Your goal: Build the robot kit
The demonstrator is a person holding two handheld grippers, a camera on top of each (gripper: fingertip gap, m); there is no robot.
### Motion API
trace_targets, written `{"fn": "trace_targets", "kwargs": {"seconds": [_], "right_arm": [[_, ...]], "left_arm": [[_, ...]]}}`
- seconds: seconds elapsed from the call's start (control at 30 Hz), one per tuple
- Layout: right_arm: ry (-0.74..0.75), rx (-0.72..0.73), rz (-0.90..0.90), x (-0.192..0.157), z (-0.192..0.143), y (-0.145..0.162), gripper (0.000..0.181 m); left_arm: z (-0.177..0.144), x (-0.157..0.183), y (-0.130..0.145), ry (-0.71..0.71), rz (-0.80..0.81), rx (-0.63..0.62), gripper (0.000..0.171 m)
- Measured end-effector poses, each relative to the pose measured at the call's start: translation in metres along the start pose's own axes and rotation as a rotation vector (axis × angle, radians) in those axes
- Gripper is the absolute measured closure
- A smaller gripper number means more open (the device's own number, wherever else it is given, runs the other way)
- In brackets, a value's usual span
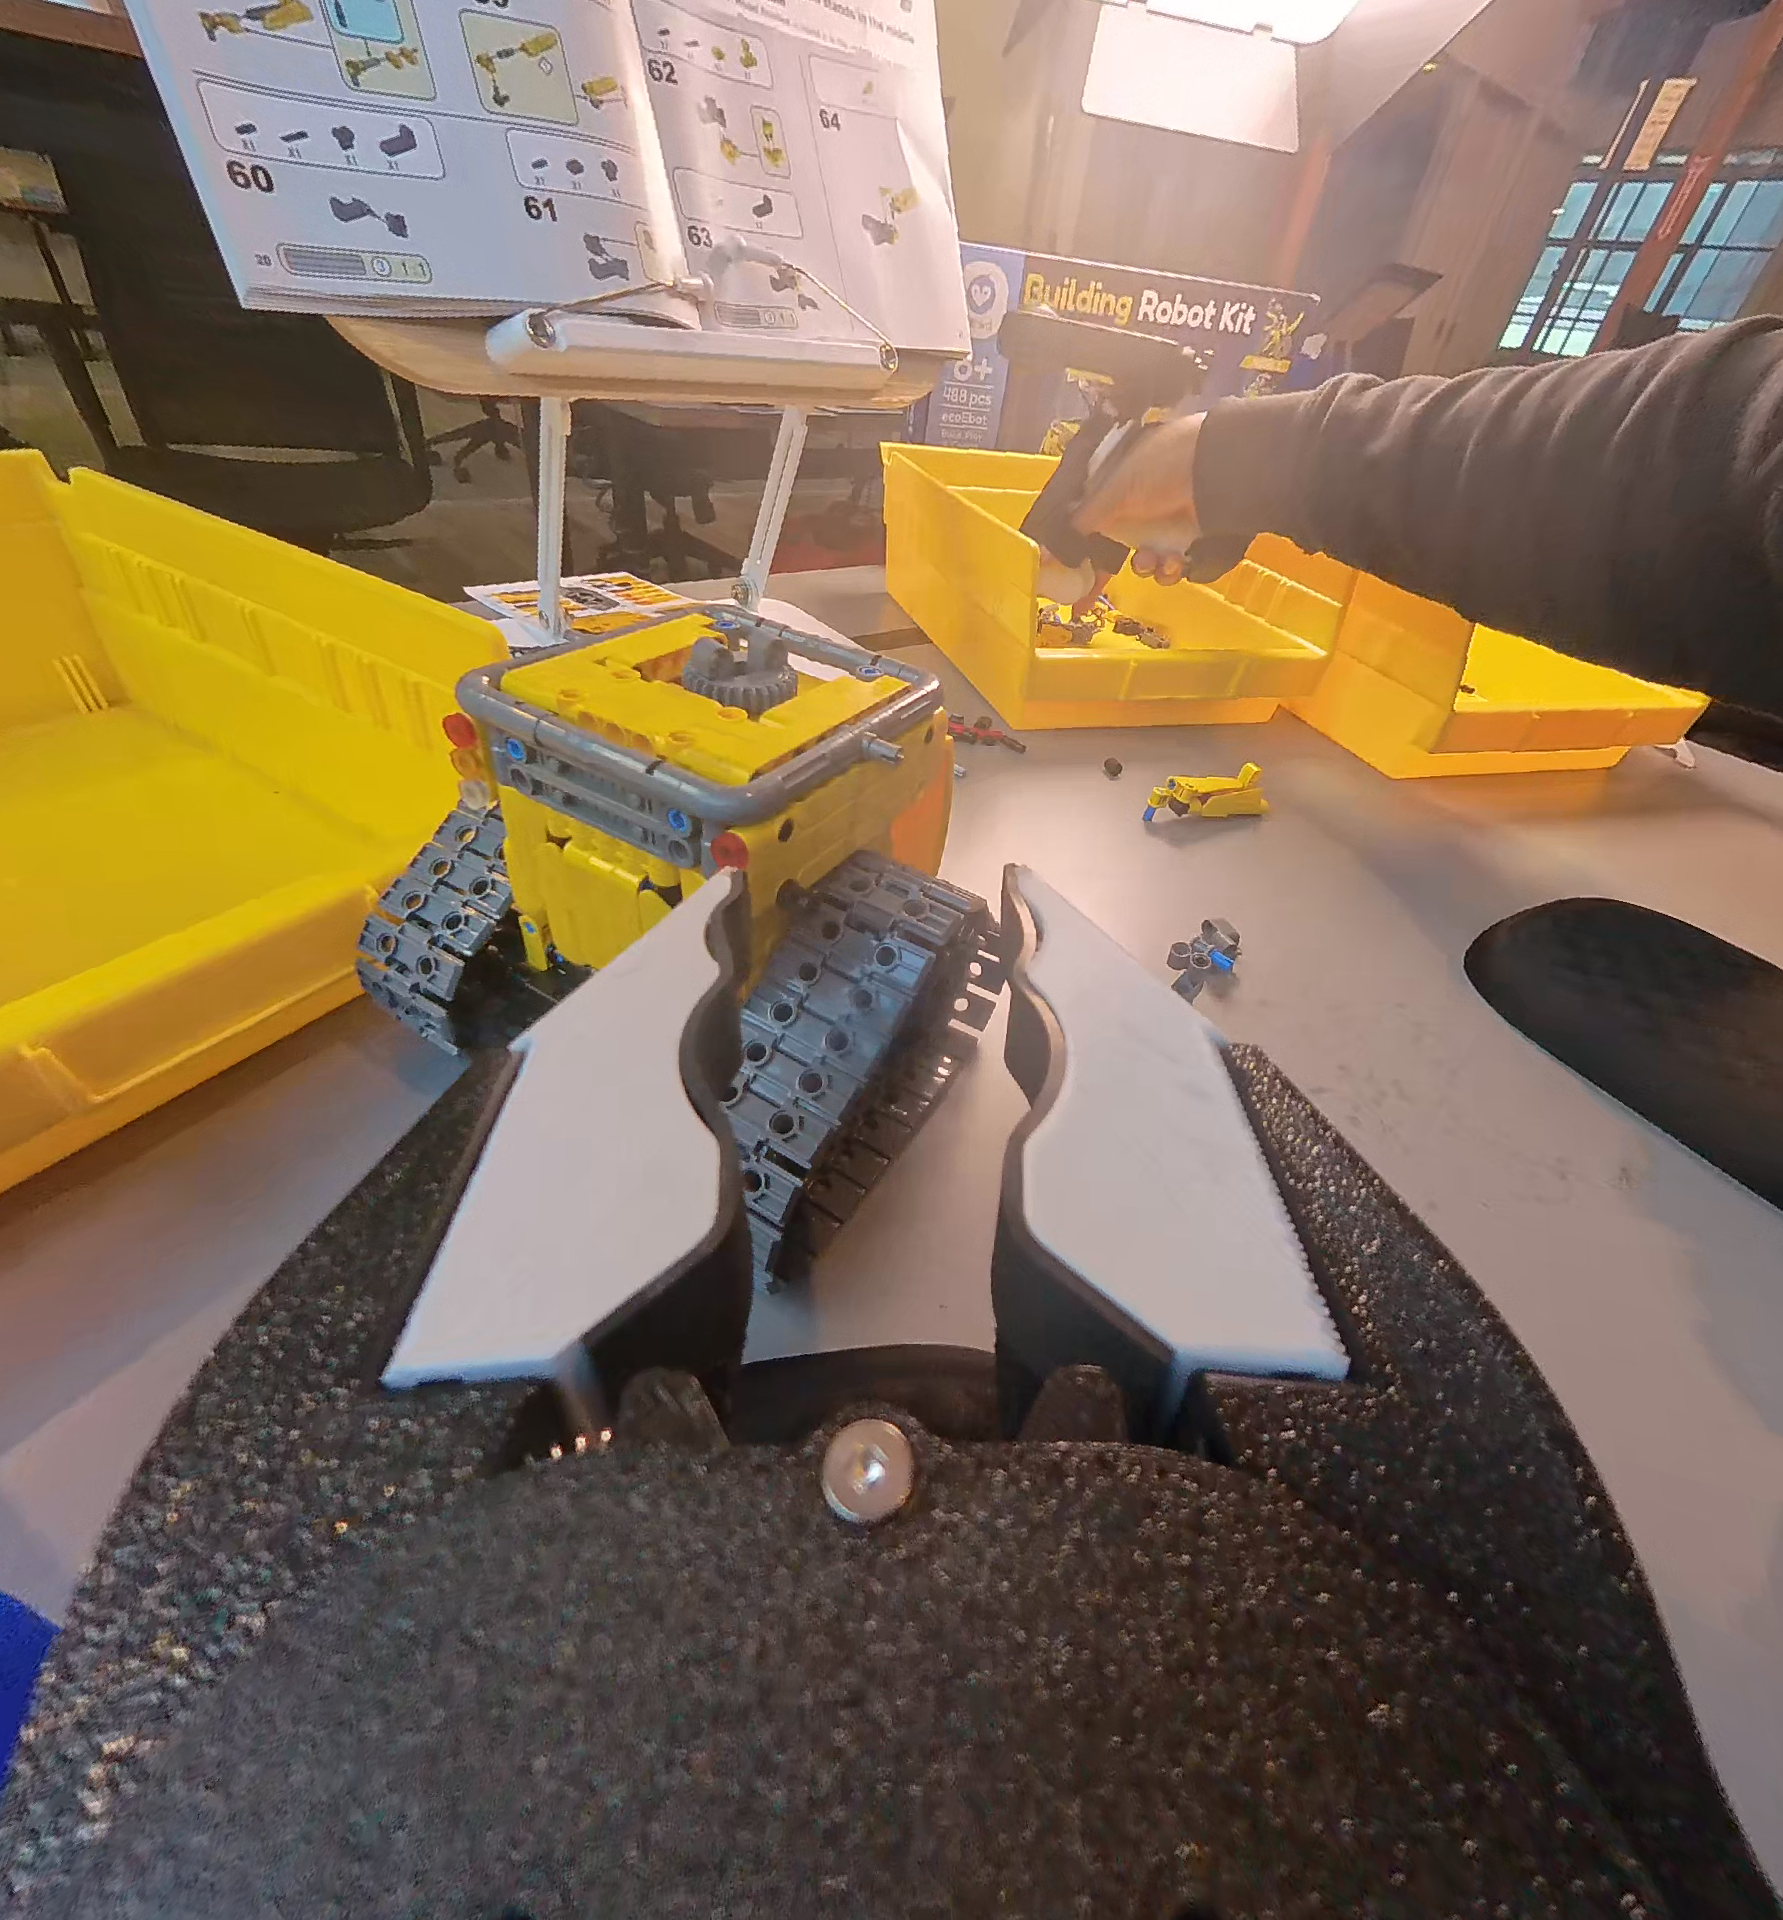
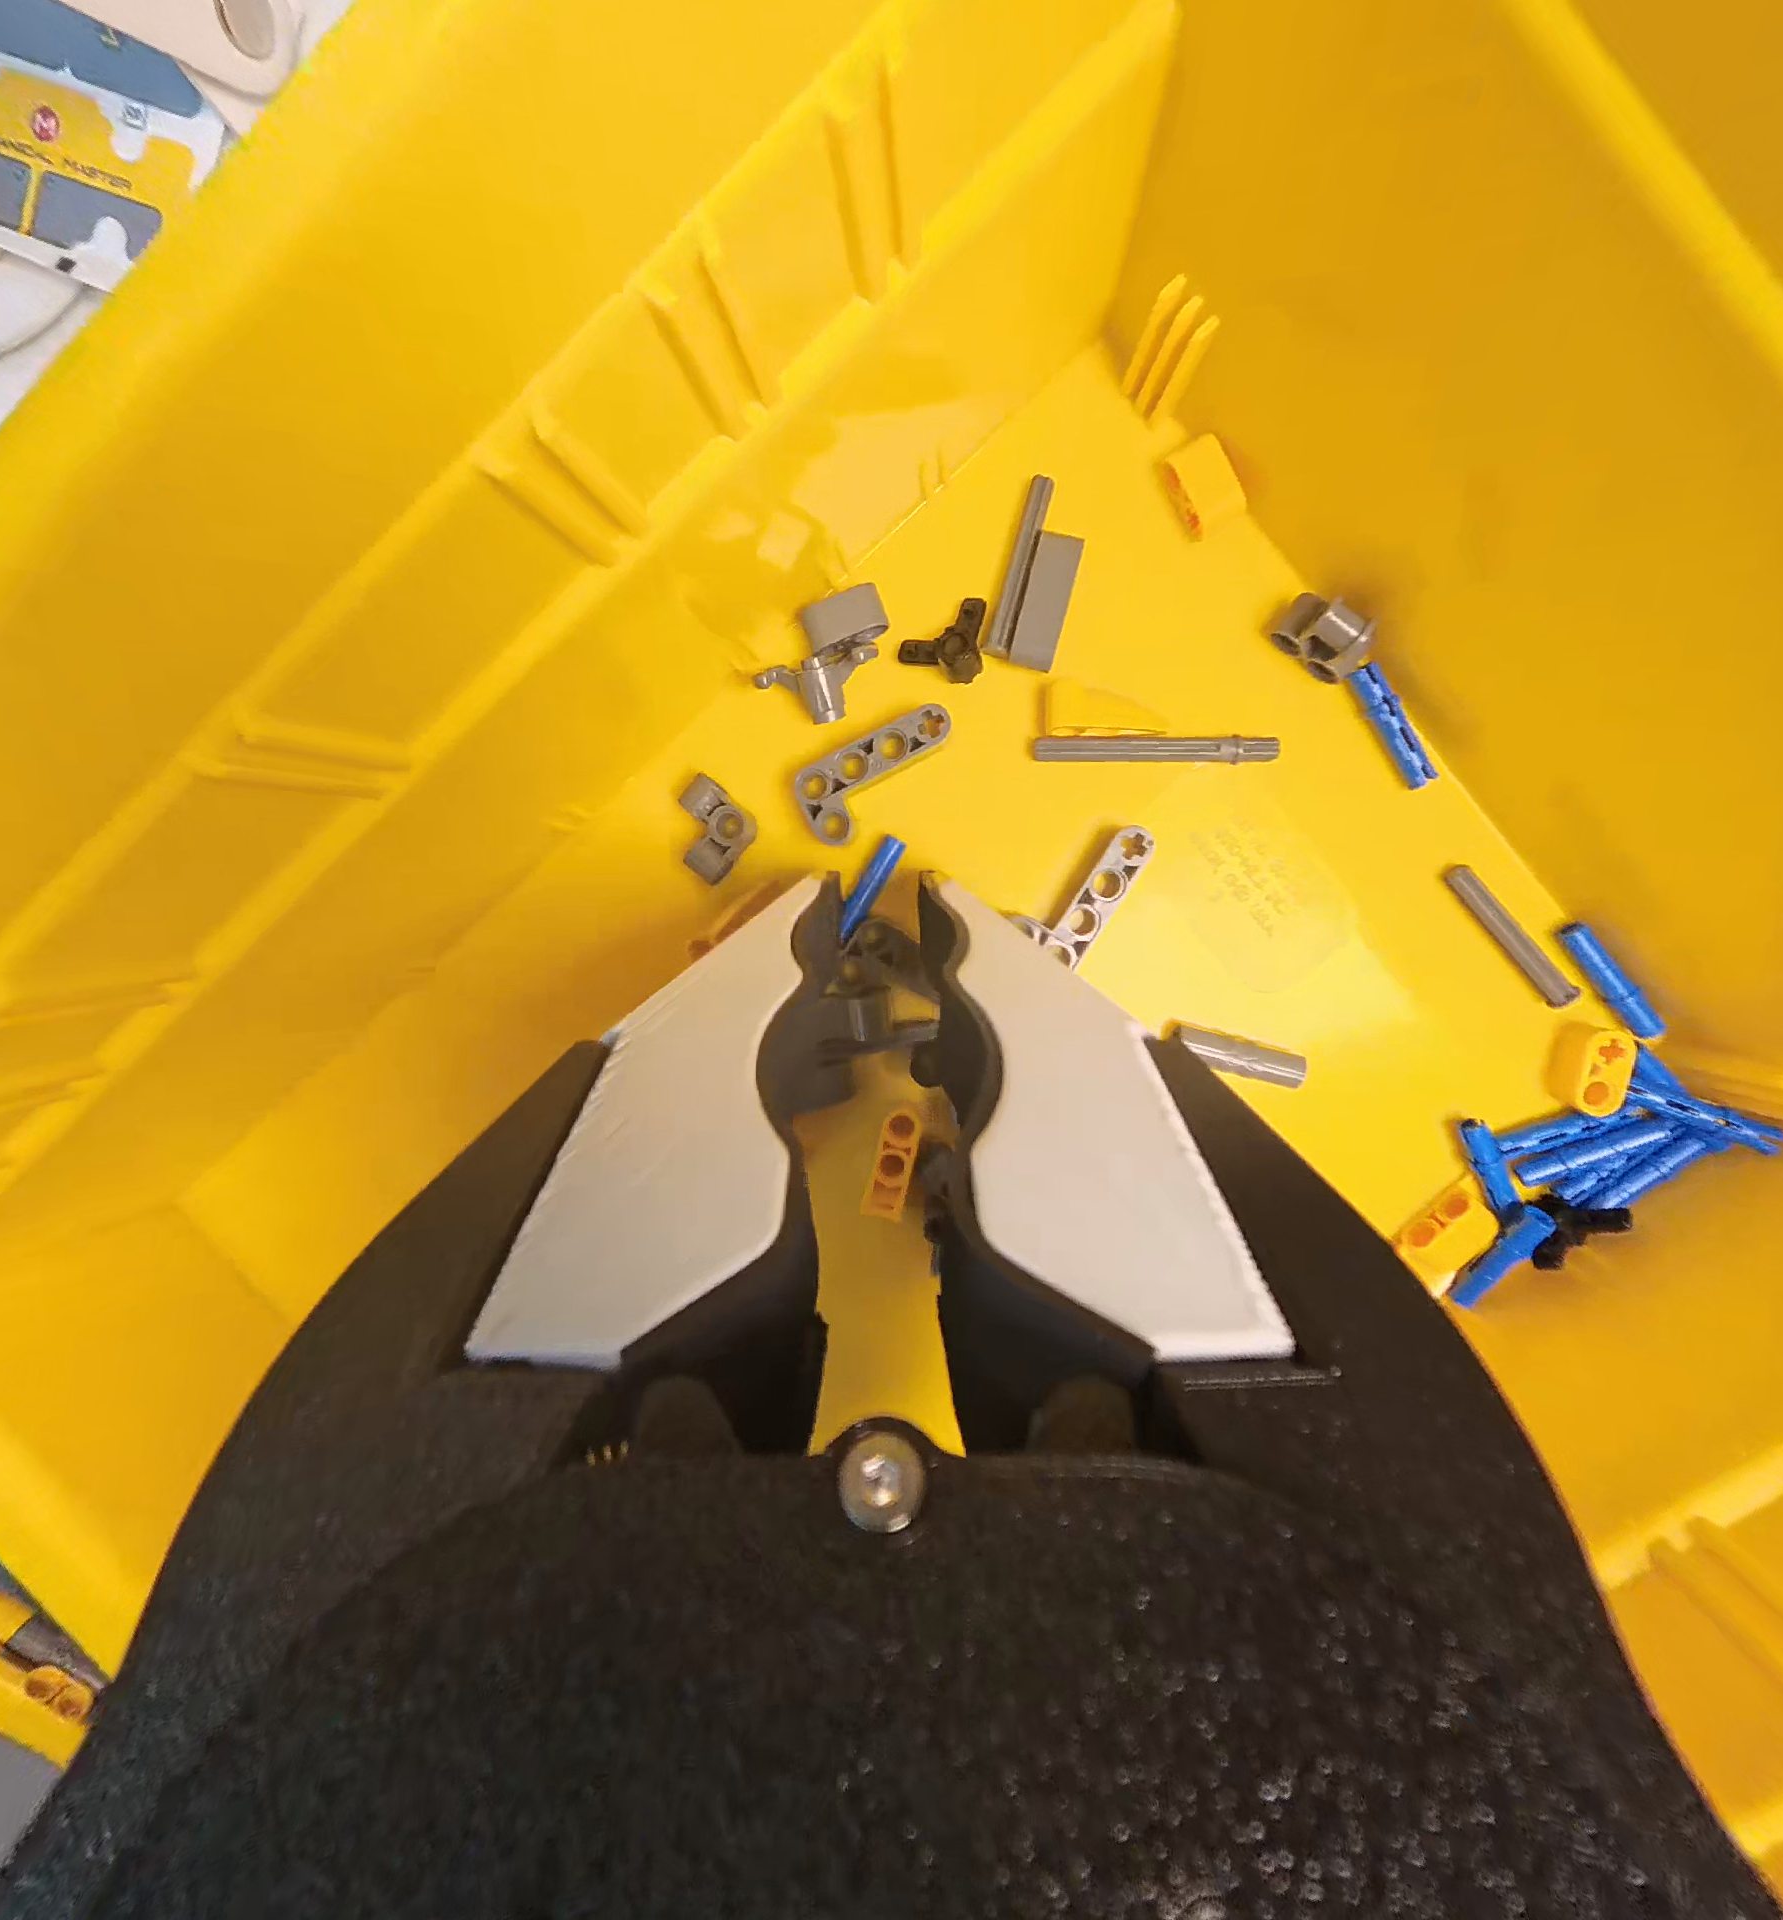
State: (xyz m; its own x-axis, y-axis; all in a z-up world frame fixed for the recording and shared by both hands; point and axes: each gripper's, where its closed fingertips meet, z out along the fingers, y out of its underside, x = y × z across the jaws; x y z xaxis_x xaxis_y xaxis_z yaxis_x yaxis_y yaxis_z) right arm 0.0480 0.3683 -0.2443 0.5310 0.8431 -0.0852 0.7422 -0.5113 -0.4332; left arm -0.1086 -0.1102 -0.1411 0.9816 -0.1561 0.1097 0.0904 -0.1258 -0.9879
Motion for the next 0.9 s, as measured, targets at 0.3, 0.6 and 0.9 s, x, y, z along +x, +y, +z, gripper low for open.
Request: {"fn": "trace_targets", "kwargs": {"seconds": [0.3,0.6,0.9], "right_arm": [[0.079,-0.004,-0.105,0.002,-0.003,0.0,0.178],[-0.159,0.341,-0.47,-0.159,-0.14,0.028,0.178],[-0.452,0.253,-0.768,-0.336,-0.124,0.201,0.177]], "left_arm": [[0.001,-0.001,0.001,-0.002,-0.003,-0.007,0.125],[0.001,0.002,0.0,-0.005,0.025,-0.002,0.125],[0.006,0.011,0.006,-0.002,0.103,-0.043,0.126]]}}
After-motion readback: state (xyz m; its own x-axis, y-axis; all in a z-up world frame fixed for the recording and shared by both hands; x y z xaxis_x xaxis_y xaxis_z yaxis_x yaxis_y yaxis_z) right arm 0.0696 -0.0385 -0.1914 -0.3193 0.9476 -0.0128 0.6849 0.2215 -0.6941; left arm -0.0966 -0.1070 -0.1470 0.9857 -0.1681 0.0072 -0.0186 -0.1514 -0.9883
